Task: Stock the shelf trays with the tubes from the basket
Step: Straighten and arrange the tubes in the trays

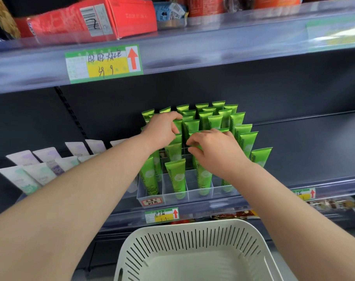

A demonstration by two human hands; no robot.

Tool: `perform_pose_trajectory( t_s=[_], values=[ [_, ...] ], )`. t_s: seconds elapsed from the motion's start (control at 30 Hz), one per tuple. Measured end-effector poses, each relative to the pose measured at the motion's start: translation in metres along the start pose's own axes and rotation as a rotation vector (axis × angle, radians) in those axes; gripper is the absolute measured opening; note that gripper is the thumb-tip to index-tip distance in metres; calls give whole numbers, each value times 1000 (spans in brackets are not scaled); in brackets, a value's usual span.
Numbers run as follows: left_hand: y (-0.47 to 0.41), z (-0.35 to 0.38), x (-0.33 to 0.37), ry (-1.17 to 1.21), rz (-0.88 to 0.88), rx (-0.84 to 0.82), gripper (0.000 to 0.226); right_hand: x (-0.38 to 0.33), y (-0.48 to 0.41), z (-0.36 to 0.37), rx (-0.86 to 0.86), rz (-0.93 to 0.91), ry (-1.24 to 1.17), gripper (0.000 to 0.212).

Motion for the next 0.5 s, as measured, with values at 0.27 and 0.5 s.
perform_pose_trajectory(
  t_s=[0.27, 0.5],
  values=[
    [8, -16, -18, 70, -20, 3, 31, -16, -4, -1, -5, -19, 6, 21],
    [20, -38, -45, 90, -50, 6, 33, -50, -11, 10, -25, -58, -24, 23]
  ],
)
Point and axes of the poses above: each hand's wrist, its own y-axis away from the middle knuckle, its own z-axis out of the palm, x = y × z, the point moved 7 cm from there along -y, towards the middle knuckle, and after that the axes turned 9 degrees about -y, right-handed, at the moved point
